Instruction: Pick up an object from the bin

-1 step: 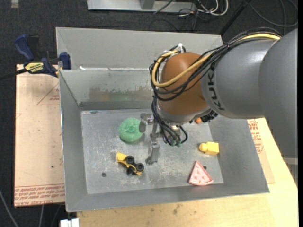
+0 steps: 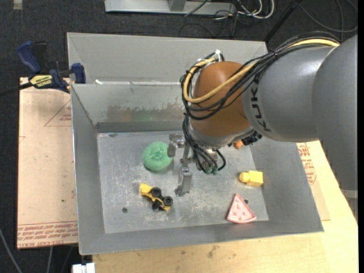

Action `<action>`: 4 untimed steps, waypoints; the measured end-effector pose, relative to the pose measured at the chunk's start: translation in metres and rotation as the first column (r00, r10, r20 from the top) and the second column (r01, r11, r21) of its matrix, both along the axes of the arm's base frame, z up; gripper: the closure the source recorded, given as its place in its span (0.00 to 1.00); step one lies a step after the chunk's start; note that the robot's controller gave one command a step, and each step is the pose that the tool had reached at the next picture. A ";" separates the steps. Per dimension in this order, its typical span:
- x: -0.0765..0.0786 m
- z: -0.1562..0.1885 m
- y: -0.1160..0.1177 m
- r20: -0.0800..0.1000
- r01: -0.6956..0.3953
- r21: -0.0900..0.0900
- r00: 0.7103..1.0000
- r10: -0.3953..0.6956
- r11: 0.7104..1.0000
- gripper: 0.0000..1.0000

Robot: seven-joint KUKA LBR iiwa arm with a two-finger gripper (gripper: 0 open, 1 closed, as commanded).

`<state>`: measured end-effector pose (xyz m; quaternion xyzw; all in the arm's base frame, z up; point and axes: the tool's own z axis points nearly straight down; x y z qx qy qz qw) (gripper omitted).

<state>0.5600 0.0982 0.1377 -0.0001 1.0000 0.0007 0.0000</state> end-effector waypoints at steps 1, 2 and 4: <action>-0.041 -0.069 0.033 -0.004 0.084 0.000 0.996 -0.084 0.996 0.00; -0.040 -0.030 0.034 -0.001 0.103 0.000 0.995 -0.103 0.995 0.00; -0.049 -0.064 0.042 0.016 0.159 0.005 0.987 -0.159 0.987 0.00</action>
Offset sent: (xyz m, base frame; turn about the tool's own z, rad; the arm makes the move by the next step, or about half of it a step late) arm -0.0394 0.0347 -0.0245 0.1087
